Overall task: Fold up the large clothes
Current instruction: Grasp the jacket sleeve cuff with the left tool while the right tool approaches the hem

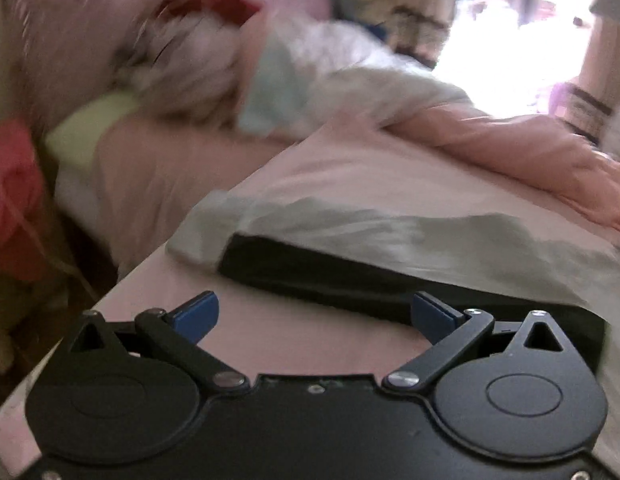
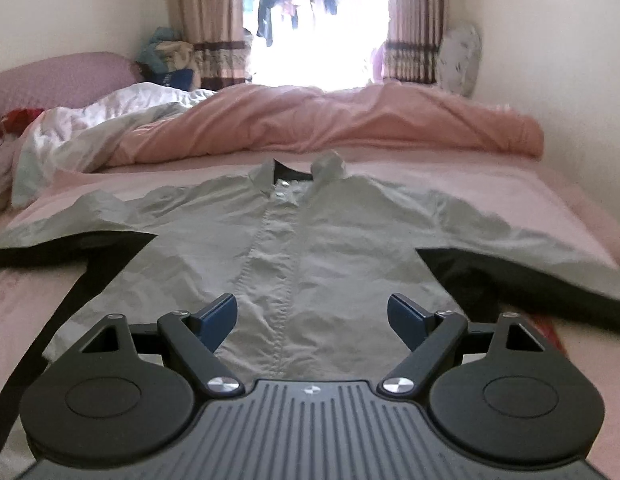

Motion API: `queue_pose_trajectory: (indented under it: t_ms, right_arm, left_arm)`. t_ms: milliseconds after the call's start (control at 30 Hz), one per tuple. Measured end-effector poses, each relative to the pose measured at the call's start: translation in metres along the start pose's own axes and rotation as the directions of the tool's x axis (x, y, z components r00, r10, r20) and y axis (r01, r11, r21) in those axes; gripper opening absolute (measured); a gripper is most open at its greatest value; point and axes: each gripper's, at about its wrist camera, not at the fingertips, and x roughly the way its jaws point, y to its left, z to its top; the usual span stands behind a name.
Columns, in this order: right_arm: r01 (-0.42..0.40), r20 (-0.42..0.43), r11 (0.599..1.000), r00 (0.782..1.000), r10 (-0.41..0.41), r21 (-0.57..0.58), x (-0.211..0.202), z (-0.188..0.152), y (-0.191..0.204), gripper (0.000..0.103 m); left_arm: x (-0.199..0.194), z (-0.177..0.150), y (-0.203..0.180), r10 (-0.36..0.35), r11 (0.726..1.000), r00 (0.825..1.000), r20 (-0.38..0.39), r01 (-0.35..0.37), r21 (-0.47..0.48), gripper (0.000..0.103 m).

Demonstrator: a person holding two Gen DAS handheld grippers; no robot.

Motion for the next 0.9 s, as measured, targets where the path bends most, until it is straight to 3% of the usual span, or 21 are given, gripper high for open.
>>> queue_pose_trajectory:
  t_ms: [67, 133, 333, 367, 433, 467, 500, 533, 600, 667, 767, 900]
  right_arm:
    - [0.009, -0.025, 1.0, 1.0, -0.01, -0.005, 0.01, 0.002, -0.004, 0.099]
    - [0.024, -0.03, 0.999, 0.999, -0.025, -0.028, 0.018, 0.005, -0.008, 0.099]
    - [0.092, -0.066, 0.996, 0.994, -0.092, -0.005, 0.052, 0.013, -0.02, 0.099]
    - [0.093, -0.082, 0.996, 0.992, -0.092, 0.01, 0.057, 0.015, -0.023, 0.099]
    - [0.075, -0.1, 0.997, 0.992, -0.074, 0.011, 0.066, 0.017, -0.027, 0.099]
    - [0.076, -0.102, 0.997, 0.992, -0.076, -0.003, 0.071, 0.018, -0.028, 0.099]
    - [0.092, -0.102, 0.996, 0.99, -0.093, -0.015, 0.073, 0.018, -0.028, 0.099]
    - [0.118, -0.099, 0.993, 0.988, -0.121, -0.029, 0.076, 0.018, -0.028, 0.099]
    - [0.167, -0.085, 0.984, 0.981, -0.172, -0.063, 0.079, 0.017, -0.028, 0.099]
    - [0.189, -0.074, 0.979, 0.978, -0.195, -0.081, 0.081, 0.017, -0.03, 0.099]
    - [0.204, -0.075, 0.976, 0.975, -0.21, -0.08, 0.082, 0.017, -0.036, 0.099]
    - [0.258, -0.056, 0.959, 0.962, -0.266, -0.117, 0.084, 0.016, -0.042, 0.099]
  left_arm:
    - [0.025, -0.001, 0.02, 0.081, 0.995, 0.996, -0.039, -0.083, -0.052, 0.102]
    - [0.041, -0.012, 0.023, 0.172, 0.984, 0.982, -0.073, -0.176, -0.041, 0.101]
    - [0.099, -0.011, 0.052, 0.137, 0.977, 0.984, -0.113, -0.153, -0.15, 0.101]
    - [0.121, -0.005, 0.058, 0.125, 0.971, 0.985, -0.119, -0.146, -0.191, 0.101]
    - [0.128, -0.007, 0.066, 0.12, 0.963, 0.983, -0.14, -0.15, -0.225, 0.1]
    - [0.127, -0.009, 0.067, 0.141, 0.96, 0.978, -0.152, -0.173, -0.22, 0.096]
    - [0.13, -0.008, 0.069, 0.17, 0.959, 0.973, -0.154, -0.2, -0.202, 0.083]
    - [0.128, -0.007, 0.069, 0.192, 0.964, 0.972, -0.133, -0.213, -0.162, 0.052]
    - [0.126, -0.009, 0.064, 0.207, 0.974, 0.971, -0.122, -0.216, -0.069, 0.012]
    - [0.12, -0.011, 0.053, 0.233, 0.971, 0.968, -0.094, -0.237, -0.041, 0.008]
    - [0.096, 0.0, 0.037, 0.235, 0.972, 0.972, 0.032, -0.234, -0.034, 0.004]
    - [0.054, 0.016, -0.007, 0.117, 0.992, 0.98, 0.163, -0.123, 0.025, 0.003]
